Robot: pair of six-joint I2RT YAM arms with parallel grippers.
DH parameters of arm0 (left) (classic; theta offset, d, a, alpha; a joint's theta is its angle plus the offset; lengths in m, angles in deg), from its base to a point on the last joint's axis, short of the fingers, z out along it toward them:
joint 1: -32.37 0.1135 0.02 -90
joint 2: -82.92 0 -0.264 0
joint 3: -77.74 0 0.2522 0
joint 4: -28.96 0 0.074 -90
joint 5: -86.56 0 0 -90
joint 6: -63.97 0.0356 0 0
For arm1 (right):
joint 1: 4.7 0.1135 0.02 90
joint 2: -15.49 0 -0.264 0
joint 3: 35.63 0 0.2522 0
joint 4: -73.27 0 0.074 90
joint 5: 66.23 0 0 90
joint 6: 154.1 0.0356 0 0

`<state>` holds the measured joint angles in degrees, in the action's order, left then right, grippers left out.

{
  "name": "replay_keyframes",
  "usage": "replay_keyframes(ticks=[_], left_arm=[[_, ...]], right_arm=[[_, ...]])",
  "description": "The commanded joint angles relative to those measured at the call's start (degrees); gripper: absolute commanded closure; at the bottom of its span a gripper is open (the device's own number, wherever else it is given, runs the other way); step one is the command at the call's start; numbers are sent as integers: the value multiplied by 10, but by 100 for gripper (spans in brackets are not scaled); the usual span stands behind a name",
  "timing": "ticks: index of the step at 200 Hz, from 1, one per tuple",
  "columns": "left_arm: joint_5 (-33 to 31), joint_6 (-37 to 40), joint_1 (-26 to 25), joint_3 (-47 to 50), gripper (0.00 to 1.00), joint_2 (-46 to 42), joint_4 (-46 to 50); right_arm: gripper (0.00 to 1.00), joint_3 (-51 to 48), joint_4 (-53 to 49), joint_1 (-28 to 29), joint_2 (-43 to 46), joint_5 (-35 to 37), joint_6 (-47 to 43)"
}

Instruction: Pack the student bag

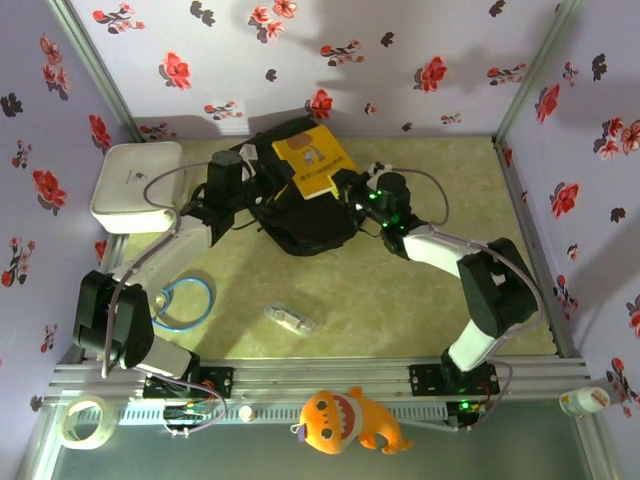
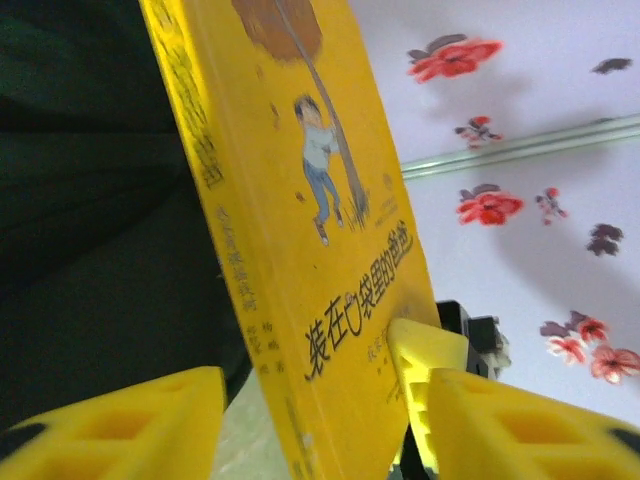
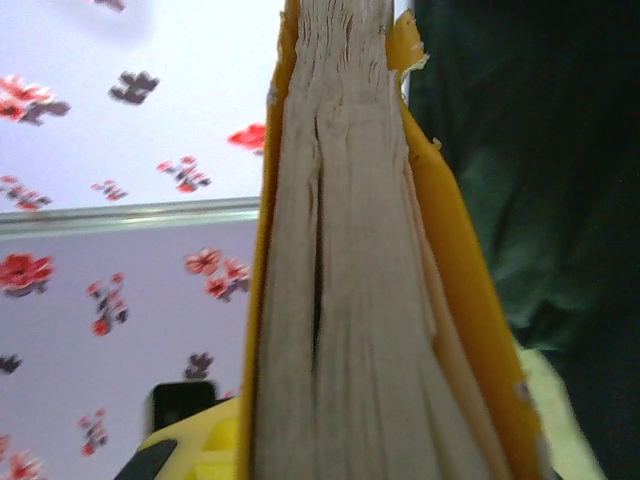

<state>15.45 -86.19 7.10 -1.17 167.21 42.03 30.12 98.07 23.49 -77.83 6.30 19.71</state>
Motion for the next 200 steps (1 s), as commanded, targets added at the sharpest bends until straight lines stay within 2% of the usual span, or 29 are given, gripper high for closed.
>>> replay_keyframes(ticks=[1, 15, 36, 54, 72, 106, 150, 200], left_arm=[[-75, 186, -15, -63, 33, -12, 219], [-107, 218, -17, -76, 30, -1, 282], [-136, 205, -17, -75, 28, 14, 327], [-138, 157, -18, -54, 28, 23, 323], [-117, 100, -19, -17, 31, 29, 275], [-79, 15, -35, 42, 35, 43, 161], [-66, -19, -55, 46, 41, 90, 129], [-47, -54, -70, 47, 56, 129, 92]], right_arm=[[89, -12, -85, -28, 76, 41, -108], [89, -18, -160, -39, 115, 68, -160], [90, -18, -256, -49, 165, 109, -226], [90, -23, -309, -56, 202, 135, -261], [89, -28, -338, -62, 231, 153, -283], [89, -35, -366, -69, 260, 167, -298], [89, -41, -366, -70, 263, 164, -293], [88, -49, -364, -70, 266, 164, -287]])
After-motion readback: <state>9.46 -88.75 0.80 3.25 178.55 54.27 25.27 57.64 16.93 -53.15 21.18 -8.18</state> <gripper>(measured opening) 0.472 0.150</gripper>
